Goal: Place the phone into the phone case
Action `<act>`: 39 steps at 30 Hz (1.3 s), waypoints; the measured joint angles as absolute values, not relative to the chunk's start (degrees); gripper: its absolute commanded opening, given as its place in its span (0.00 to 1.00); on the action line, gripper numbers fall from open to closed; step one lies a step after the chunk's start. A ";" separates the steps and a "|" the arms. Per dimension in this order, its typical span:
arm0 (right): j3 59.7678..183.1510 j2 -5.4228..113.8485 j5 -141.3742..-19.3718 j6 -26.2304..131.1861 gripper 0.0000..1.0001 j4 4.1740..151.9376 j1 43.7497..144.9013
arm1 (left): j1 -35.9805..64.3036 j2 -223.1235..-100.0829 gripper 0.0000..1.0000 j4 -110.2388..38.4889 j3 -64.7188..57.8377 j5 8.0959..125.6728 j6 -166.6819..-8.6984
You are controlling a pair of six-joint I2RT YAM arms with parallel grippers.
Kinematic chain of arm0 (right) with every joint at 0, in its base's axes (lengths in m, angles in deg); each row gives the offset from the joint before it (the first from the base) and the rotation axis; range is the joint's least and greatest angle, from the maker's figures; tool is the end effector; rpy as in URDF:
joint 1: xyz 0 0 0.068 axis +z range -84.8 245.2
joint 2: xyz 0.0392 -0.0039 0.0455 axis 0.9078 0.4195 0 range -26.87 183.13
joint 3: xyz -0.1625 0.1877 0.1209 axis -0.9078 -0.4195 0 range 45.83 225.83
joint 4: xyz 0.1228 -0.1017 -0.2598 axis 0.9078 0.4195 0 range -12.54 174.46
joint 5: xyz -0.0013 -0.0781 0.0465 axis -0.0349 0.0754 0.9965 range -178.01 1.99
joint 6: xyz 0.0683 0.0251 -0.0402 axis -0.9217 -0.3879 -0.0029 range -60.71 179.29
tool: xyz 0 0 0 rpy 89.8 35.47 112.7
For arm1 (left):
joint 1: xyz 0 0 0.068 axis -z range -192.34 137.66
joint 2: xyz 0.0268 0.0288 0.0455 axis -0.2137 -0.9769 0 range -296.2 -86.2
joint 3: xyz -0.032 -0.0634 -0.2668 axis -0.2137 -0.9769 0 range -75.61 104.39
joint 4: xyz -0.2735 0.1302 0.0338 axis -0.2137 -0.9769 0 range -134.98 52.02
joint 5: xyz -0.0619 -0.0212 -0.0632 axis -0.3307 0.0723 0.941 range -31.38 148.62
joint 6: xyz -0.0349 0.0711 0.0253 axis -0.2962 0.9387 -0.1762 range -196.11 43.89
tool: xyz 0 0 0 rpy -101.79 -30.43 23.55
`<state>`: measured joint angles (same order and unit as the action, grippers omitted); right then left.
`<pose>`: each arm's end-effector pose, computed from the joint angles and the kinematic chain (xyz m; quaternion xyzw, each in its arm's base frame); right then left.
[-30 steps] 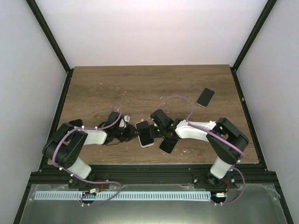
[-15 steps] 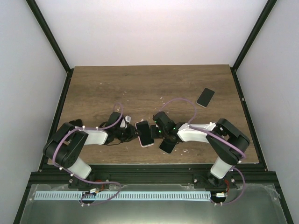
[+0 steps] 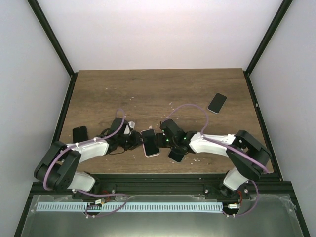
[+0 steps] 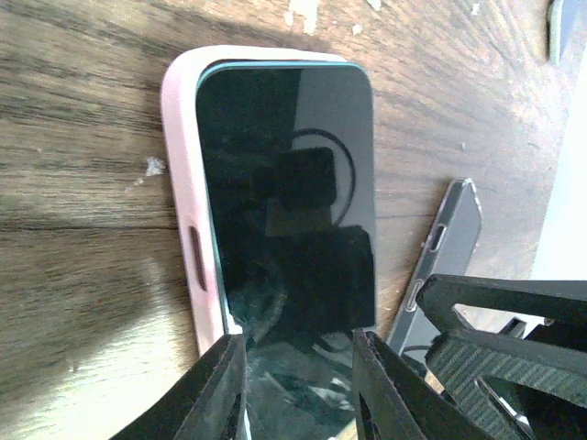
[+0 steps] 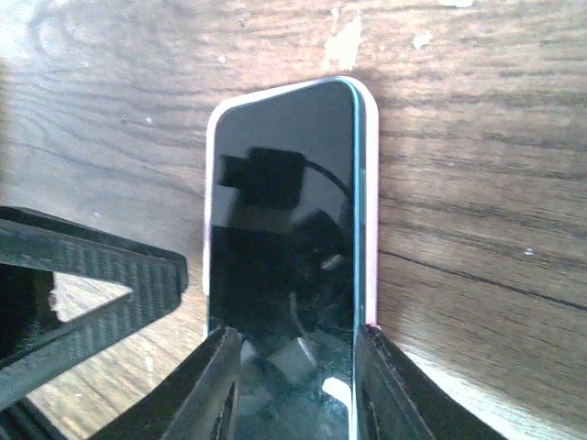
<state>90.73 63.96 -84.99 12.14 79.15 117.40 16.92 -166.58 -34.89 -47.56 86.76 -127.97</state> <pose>0.2225 0.2932 0.1055 -0.0505 0.9307 0.2914 0.2151 0.2368 -0.1721 0.0790 -0.0952 0.9082 -0.3928 0.1084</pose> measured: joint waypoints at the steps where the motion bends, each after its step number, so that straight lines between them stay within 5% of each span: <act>1: 90.75 63.32 -84.86 12.38 0.42 79.26 117.29 | 16.83 -166.14 0.35 -34.89 -47.56 86.94 -127.97; 6: 90.77 62.56 -82.80 13.78 0.55 79.39 115.96 | 16.59 -166.12 0.34 -34.23 -47.56 88.16 -127.97; 18: 90.40 67.63 -75.52 13.73 0.71 74.85 114.13 | 14.99 -167.45 0.36 -34.60 -48.74 88.27 -126.79; 39: 83.58 68.46 -62.21 5.73 0.72 58.65 111.74 | 14.58 -168.28 0.38 -26.27 -54.66 94.30 -127.92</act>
<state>83.58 68.46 -62.21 5.73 58.65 111.74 14.58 -168.28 -26.27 -54.66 94.30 -127.92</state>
